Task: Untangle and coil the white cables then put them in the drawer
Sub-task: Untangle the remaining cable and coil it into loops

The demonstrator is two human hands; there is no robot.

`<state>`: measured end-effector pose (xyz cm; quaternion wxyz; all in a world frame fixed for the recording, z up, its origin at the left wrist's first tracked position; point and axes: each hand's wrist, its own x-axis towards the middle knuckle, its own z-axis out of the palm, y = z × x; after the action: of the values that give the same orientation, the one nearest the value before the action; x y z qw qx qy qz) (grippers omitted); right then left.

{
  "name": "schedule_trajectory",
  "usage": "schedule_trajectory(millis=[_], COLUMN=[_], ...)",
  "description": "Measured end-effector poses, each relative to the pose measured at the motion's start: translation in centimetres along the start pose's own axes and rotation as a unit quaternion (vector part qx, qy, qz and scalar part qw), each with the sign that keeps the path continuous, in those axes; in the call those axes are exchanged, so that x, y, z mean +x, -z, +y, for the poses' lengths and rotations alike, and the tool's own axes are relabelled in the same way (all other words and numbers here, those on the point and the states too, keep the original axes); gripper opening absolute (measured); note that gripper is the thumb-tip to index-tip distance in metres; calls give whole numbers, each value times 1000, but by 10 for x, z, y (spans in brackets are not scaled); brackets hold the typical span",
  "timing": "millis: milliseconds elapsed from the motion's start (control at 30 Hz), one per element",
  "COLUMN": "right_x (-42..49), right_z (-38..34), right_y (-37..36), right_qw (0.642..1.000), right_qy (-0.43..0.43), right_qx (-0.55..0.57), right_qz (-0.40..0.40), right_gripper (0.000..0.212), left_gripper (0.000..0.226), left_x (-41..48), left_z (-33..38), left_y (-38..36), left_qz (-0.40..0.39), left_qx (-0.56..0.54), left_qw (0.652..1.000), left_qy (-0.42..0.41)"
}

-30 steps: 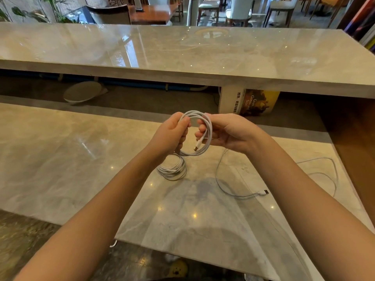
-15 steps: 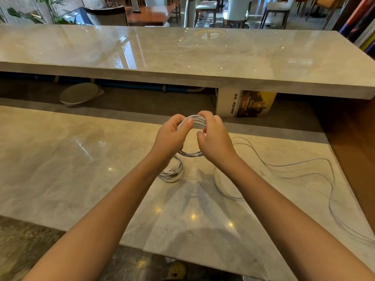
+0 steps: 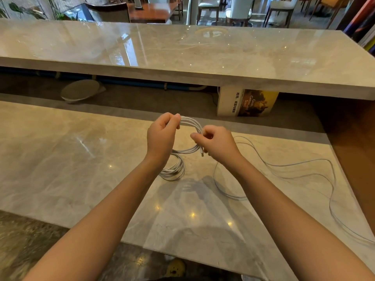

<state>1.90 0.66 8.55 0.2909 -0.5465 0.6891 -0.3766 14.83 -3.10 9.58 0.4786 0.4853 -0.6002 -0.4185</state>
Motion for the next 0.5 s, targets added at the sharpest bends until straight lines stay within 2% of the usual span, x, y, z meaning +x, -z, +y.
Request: schedule_trajectory(millis=[100, 167, 200, 267, 333, 433, 500], right_x=[-6, -7, -6, -4, -3, -6, -11], right_z=[-9, -12, -13, -15, -15, -13, -9], right_y=[7, 9, 9, 11, 14, 26, 33], right_qw=[973, 962, 967, 987, 990, 985, 975], right_qy=[-102, -123, -117, -85, -52, 23, 74], right_qx=[181, 202, 172, 39, -85, -163, -211], right_qz=[-98, -139, -144, -130, -97, -50, -18], right_gripper=[23, 21, 21, 24, 30, 24, 22], left_gripper=[31, 30, 29, 29, 26, 18, 15], left_x=[-1, -1, 0, 1, 3, 9, 12], left_z=[-1, -4, -6, -10, -12, -11, -7], left_y=[-1, -2, -2, -1, 0, 6, 12], left_qz=[44, 60, 63, 58, 49, 28, -16], left_qx=[23, 45, 53, 65, 62, -28, -89], left_qw=[998, 995, 994, 995, 997, 993, 983], left_qy=[-45, -66, -66, -50, -13, 107, 161])
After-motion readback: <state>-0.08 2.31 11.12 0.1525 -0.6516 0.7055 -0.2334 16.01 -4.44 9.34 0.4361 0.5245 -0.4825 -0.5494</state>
